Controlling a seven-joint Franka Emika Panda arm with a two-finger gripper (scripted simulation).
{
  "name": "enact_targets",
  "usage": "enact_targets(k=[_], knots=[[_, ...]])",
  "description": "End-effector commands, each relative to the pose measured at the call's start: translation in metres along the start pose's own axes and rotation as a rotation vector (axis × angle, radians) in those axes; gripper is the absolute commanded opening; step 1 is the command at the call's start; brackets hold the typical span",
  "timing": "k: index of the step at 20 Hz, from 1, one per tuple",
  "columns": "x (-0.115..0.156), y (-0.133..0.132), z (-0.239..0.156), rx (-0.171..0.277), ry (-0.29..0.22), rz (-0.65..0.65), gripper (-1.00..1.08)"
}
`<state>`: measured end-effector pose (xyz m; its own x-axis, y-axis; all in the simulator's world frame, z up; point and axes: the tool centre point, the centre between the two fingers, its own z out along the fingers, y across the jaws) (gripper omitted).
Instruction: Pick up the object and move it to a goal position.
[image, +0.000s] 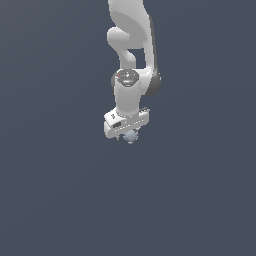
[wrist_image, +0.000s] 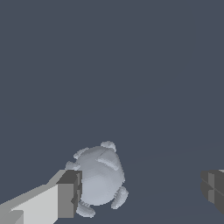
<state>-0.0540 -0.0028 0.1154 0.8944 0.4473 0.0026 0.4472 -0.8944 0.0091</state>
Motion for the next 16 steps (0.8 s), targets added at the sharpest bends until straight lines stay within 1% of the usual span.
enact_targets(k=[1,9,16], knots=[[-0.008,-0.009,0.007,0.002,-0.001,-0.076,1.0],[-0.027,-0.03,0.02,0.007,-0.001,-0.244,1.0],[-0.034,-0.037,0.025,0.009,-0.001,-0.307,1.0]])
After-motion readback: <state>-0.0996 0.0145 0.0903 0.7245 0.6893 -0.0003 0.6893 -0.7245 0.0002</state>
